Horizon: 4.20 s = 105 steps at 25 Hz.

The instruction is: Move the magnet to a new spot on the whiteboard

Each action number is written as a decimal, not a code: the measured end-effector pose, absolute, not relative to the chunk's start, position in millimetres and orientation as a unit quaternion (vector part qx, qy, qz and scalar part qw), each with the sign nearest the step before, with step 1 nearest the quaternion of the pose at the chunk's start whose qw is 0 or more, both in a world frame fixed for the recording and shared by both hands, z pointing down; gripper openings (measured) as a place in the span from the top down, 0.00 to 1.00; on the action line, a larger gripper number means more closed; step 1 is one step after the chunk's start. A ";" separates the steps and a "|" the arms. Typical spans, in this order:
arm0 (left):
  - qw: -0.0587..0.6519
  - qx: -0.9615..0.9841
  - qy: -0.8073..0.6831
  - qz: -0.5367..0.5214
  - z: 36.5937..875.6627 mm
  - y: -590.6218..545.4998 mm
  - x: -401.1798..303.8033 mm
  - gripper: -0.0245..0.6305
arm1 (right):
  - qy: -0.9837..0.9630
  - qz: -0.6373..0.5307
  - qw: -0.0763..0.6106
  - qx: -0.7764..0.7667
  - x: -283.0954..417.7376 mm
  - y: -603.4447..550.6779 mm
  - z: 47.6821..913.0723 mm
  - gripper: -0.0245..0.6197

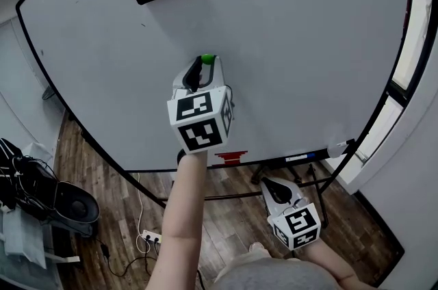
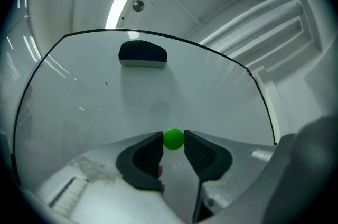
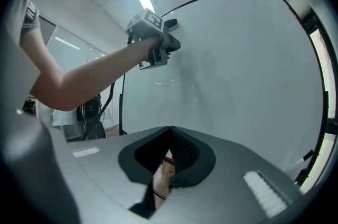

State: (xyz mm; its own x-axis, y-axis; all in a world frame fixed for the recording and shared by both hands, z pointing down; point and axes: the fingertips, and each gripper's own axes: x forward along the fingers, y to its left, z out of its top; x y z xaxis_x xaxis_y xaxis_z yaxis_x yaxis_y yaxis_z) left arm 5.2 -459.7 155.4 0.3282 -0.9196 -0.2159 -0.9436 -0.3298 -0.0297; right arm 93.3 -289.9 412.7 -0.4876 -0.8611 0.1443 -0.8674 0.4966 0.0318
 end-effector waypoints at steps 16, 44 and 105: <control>0.108 -0.792 0.597 0.074 141.2 -489.0 11.6 0.76 | -0.866 0.011 0.077 0.493 102.2 -326.6 402.1 0.96; 0.104 -0.800 0.584 0.085 154.9 -437.3 4.1 0.74 | -0.871 0.013 0.071 0.486 88.6 -297.0 408.4 0.96; -0.078 -0.799 0.596 0.039 427.0 -208.4 -119.0 0.96 | -0.887 0.009 0.043 0.461 27.5 -211.9 413.2 0.96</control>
